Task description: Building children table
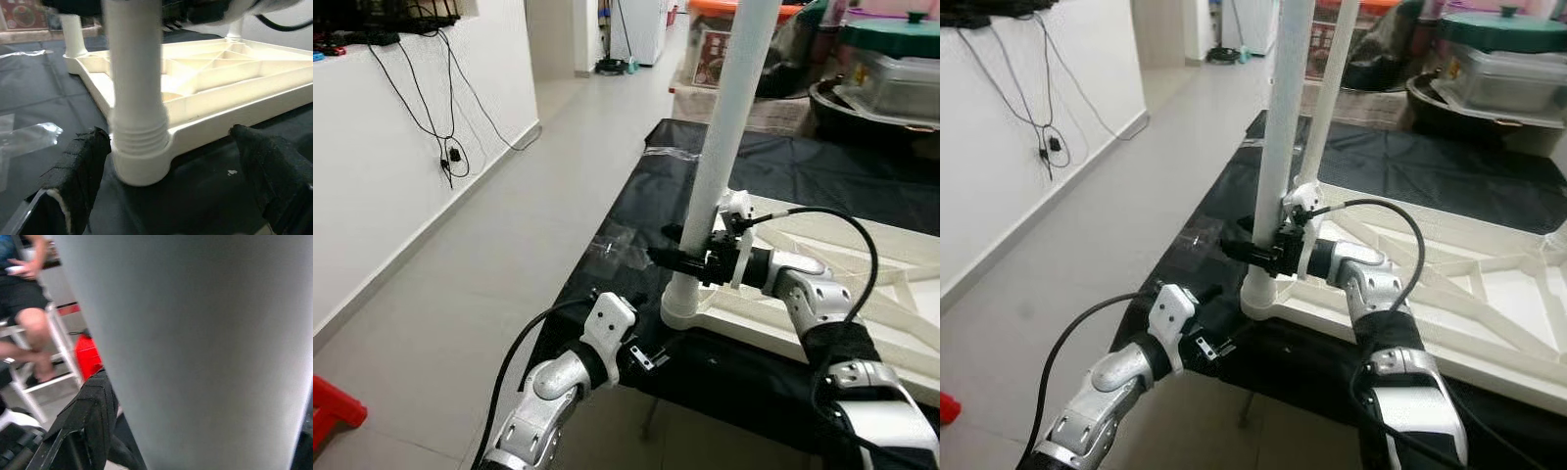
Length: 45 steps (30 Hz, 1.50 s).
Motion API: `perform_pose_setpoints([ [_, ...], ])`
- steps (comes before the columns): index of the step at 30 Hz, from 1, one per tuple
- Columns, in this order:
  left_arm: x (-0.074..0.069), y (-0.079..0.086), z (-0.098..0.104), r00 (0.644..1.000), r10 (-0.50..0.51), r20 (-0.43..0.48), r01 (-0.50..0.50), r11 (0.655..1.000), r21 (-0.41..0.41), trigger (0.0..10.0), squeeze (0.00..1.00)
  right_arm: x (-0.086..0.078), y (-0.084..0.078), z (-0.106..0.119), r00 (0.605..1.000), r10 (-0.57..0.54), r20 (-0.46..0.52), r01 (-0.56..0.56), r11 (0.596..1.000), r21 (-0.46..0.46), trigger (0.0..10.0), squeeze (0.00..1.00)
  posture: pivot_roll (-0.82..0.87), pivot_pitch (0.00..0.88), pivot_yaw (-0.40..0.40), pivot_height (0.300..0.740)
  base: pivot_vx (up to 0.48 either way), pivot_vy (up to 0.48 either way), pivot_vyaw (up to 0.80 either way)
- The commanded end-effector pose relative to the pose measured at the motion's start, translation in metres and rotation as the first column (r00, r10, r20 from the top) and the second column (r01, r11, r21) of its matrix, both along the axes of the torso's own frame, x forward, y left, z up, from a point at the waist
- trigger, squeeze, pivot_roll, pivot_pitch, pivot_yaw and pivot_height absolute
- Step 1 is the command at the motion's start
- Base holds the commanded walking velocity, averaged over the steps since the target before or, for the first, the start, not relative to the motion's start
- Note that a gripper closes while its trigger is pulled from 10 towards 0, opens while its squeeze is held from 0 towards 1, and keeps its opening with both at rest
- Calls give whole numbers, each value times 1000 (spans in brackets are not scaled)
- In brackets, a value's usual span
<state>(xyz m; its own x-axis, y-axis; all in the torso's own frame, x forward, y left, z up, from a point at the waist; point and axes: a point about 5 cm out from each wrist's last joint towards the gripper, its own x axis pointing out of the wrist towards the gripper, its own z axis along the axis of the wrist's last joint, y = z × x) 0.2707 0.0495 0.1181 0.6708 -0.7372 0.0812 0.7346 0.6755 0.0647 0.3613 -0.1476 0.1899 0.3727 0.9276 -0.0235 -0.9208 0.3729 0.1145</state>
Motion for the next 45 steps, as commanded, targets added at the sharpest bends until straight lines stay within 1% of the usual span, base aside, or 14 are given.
perform_pose_setpoints([
  [1,-2,0,0,1000,-8,-7,8,1000,-6,10000,0,-1,16,-1,997,83,1,-83,996,-13,7725,0,119,0,-85,740,0,0,0],
  [2,-3,1,1,1000,-1,-5,1,1000,-8,10000,0,0,22,-2,998,63,18,-62,998,-26,0,0,126,0,-90,740,0,0,0],
  [12,-1,10,-2,997,69,-32,-69,997,-24,10000,0,13,15,-14,898,-427,107,430,903,-9,0,0,116,0,-86,740,0,0,0],
  [14,-1,10,-2,997,66,-31,-66,998,-22,10000,0,15,5,-16,795,-598,98,601,800,8,0,0,104,0,-78,740,0,0,0],
  [17,0,10,-1,998,58,-31,-59,998,-16,10000,0,6,-33,-28,292,-955,52,956,292,-11,0,0,94,0,-75,740,0,0,0],
  [19,0,10,-1,998,56,-30,-56,998,-12,10000,0,-8,-42,-32,84,-996,-1,996,84,-7,0,0,94,0,-75,740,0,0,0],
  [23,0,10,-1,998,55,-30,-55,998,-10,10000,0,-27,-40,-36,-88,-995,-49,996,-88,1,0,0,92,0,-73,740,0,0,0],
  [30,2,9,0,998,49,-29,-49,999,-4,10000,0,-23,-10,-37,-16,-992,-129,998,-25,64,0,0,97,0,-72,740,0,0,0],
  [31,2,9,-1,998,48,-29,-48,999,-3,10000,0,-23,-6,-32,8,-995,-101,996,-1,90,10000,0,94,0,-70,740,0,0,0],
  [35,2,9,-1,999,46,-30,-46,999,0,10000,0,-28,-2,-25,3,-999,-47,994,-2,108,10000,0,94,0,-70,740,0,0,0],
  [36,2,9,-1,999,44,-31,-44,999,0,10000,0,-31,-1,-25,32,-999,-5,992,31,119,10000,1000,91,0,-71,740,0,0,0],
  [43,2,8,-2,999,40,-35,-40,999,1,10000,0,-37,-5,-27,95,-994,58,985,102,139,10000,961,86,0,-68,740,0,0,0],
  [44,2,8,-2,999,38,-37,-38,999,2,10000,0,-41,-6,-30,131,-988,79,980,141,137,10000,0,82,0,-65,740,0,0,0],
  [45,2,8,-2,999,37,-39,-37,999,3,10000,0,-49,-8,-35,181,-978,105,973,193,126,10000,0,79,0,-65,740,0,0,0],
])
